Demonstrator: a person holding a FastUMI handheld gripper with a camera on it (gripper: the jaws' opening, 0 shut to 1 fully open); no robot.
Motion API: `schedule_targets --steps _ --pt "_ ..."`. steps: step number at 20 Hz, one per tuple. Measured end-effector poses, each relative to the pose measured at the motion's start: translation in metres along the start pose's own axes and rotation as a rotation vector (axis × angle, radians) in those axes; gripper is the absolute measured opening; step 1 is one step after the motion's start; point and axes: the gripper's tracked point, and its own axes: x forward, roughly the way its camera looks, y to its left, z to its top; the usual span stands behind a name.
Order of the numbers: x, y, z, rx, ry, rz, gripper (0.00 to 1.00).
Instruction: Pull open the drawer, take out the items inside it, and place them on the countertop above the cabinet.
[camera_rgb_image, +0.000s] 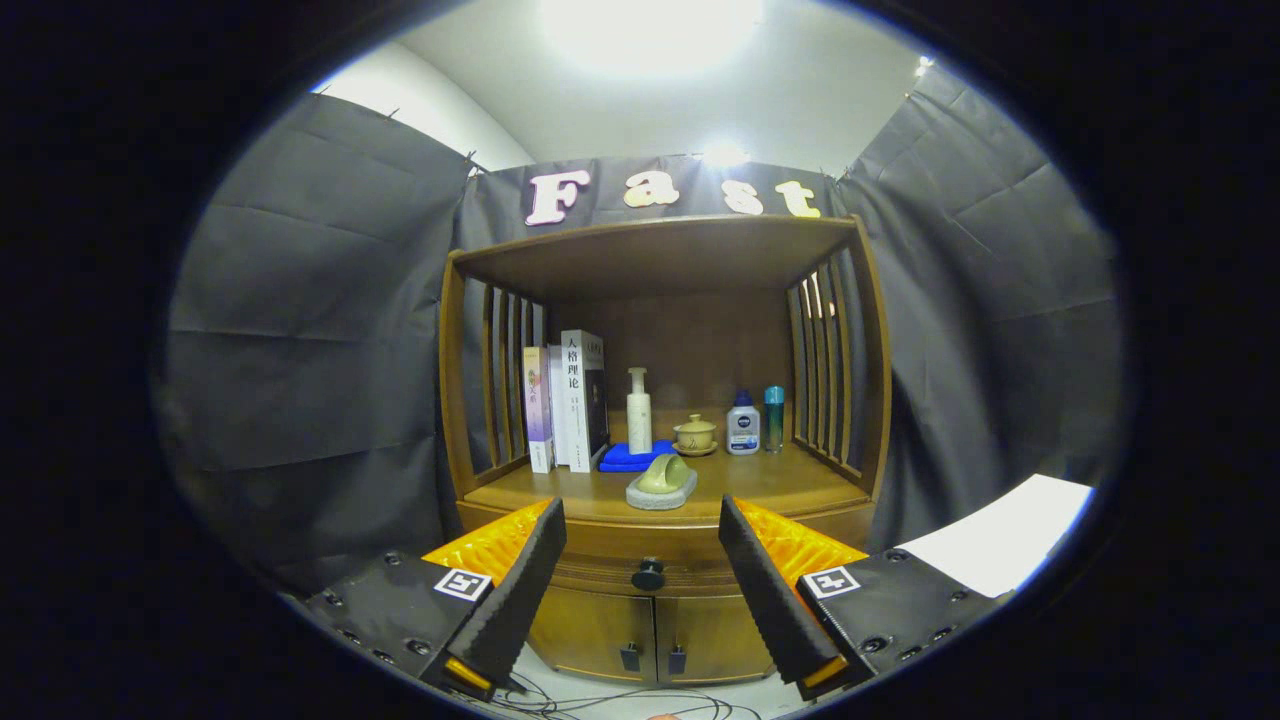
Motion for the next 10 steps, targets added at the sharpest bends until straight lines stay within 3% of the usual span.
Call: schedule_targets --steps 6,10 --pt "-0.034 0.002 0.013 -0.062 -0.065 0.003 0.97" --pt "-0.038 0.005 0.011 -0.033 -0.065 0.012 0.97"
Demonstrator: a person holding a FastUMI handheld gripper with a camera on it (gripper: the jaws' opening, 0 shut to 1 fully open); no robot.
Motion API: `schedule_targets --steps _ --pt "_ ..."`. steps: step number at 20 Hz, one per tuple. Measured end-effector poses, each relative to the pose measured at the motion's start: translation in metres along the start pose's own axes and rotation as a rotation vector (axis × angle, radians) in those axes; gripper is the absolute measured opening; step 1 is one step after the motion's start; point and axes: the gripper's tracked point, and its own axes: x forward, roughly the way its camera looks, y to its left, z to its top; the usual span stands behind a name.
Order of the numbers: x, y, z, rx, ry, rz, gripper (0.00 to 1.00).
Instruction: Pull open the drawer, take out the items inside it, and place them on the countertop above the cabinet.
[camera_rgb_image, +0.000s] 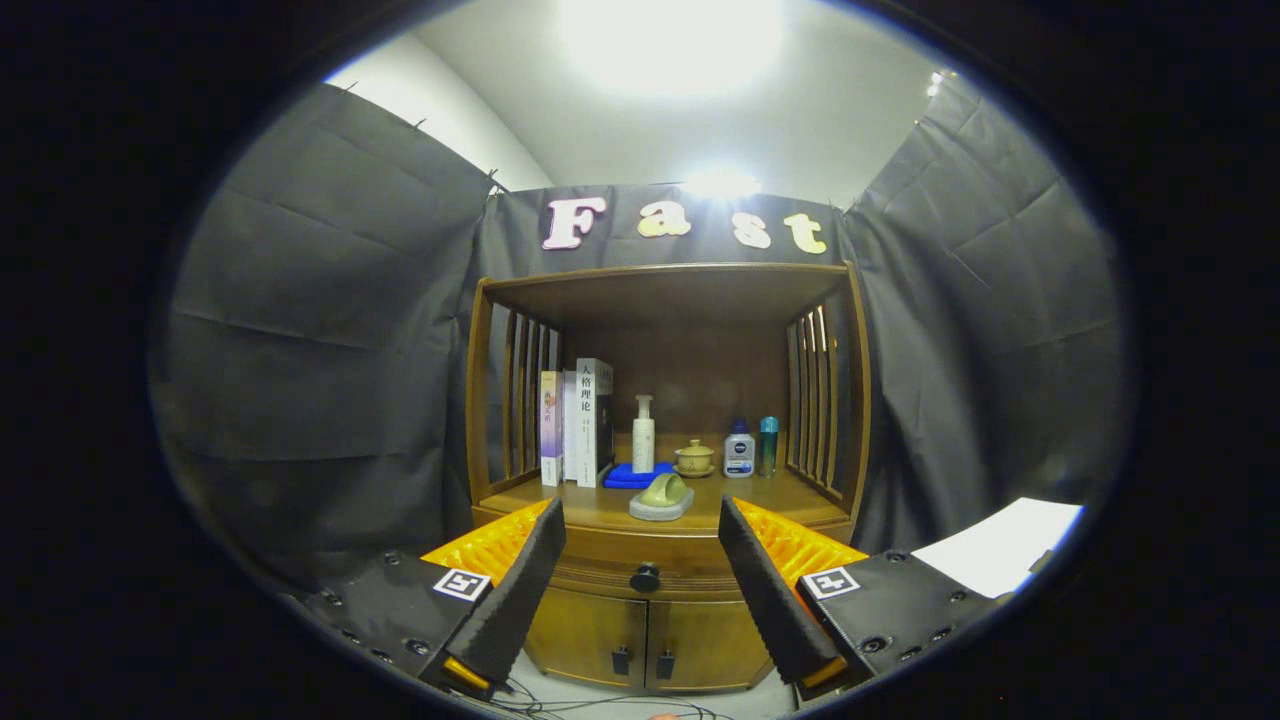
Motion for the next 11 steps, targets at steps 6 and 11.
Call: schedule_targets --steps 6,11 --pt "-0.0012 -0.0048 -0.0031 0.012 0.011 -0.005 0.98" --pt "-0.0037 -0.0051 0.0021 0.036 -0.005 0.002 0.98"
